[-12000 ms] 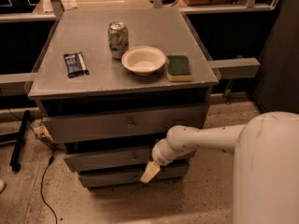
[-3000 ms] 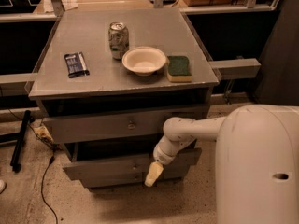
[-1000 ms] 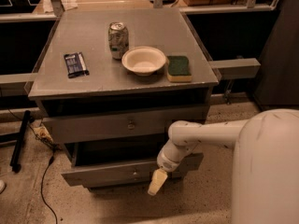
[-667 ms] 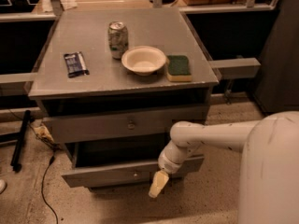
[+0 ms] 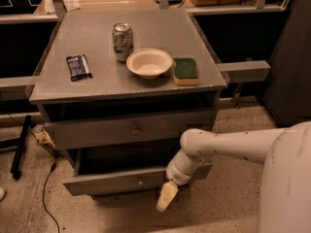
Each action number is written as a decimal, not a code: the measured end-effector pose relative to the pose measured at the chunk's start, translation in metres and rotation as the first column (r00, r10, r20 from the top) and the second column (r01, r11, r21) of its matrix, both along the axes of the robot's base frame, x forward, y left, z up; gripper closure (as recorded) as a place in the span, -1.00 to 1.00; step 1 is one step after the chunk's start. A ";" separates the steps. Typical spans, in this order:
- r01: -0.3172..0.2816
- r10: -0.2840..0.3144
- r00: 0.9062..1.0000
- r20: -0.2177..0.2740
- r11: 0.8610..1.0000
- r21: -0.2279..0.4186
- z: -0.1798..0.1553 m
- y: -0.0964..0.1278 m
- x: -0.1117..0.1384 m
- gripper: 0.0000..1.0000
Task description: Open middle drawer
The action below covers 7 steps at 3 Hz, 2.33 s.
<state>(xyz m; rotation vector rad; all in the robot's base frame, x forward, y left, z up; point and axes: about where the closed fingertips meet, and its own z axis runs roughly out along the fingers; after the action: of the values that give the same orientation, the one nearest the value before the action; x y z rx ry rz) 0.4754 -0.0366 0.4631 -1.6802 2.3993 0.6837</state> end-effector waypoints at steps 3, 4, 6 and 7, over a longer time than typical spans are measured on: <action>0.023 -0.026 0.994 0.103 0.999 0.023 0.029 -0.003 0.026 -1.00; 0.023 -0.026 0.994 0.103 0.999 0.023 0.029 -0.003 0.026 -1.00; -0.005 0.006 0.997 0.081 1.000 -0.016 0.004 -0.006 0.053 -1.00; -0.010 0.011 1.000 0.018 0.999 -0.047 -0.026 -0.022 0.040 -1.00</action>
Offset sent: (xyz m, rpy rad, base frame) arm 0.0335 -0.0076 0.0412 0.0231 -0.1562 -0.0405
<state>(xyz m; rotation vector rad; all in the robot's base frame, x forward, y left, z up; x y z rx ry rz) 0.5158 -0.0588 0.4370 -1.7104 2.4138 0.6150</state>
